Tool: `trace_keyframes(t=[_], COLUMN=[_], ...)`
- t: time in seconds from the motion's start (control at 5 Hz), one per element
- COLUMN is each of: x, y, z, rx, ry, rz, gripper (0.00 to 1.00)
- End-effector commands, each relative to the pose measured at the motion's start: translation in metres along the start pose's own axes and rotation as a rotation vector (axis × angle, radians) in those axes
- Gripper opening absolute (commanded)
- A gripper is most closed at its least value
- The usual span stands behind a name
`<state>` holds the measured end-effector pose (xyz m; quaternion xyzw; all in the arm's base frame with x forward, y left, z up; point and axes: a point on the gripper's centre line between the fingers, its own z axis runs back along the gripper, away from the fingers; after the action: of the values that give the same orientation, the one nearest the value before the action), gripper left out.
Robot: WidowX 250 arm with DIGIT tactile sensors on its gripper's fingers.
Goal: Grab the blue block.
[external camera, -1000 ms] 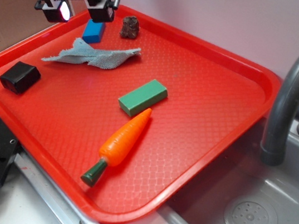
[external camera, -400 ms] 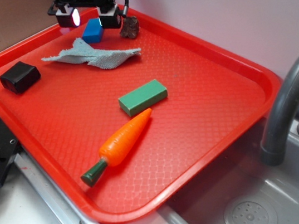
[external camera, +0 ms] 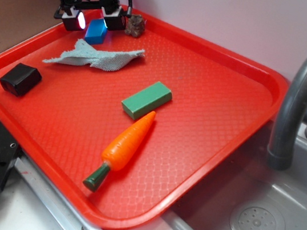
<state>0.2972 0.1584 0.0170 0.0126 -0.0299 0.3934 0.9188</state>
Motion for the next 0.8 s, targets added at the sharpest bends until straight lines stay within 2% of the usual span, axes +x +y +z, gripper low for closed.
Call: trace_keyframes(t=[0.0, 0.2, 0.4, 0.6], x=[0.016, 0.016, 0.014, 0.000], y=[0.004, 0.002, 0.000, -0.007], z=[0.000, 0.001, 0.014, 0.065], rx=[-0.021, -0.025, -0.004, 0.040], ry=[-0.008, -0.007, -0.031, -0.144], rz=[-0.044, -0.050, -0.061, -0.123], gripper=[0.00, 0.00, 0.00, 0.00])
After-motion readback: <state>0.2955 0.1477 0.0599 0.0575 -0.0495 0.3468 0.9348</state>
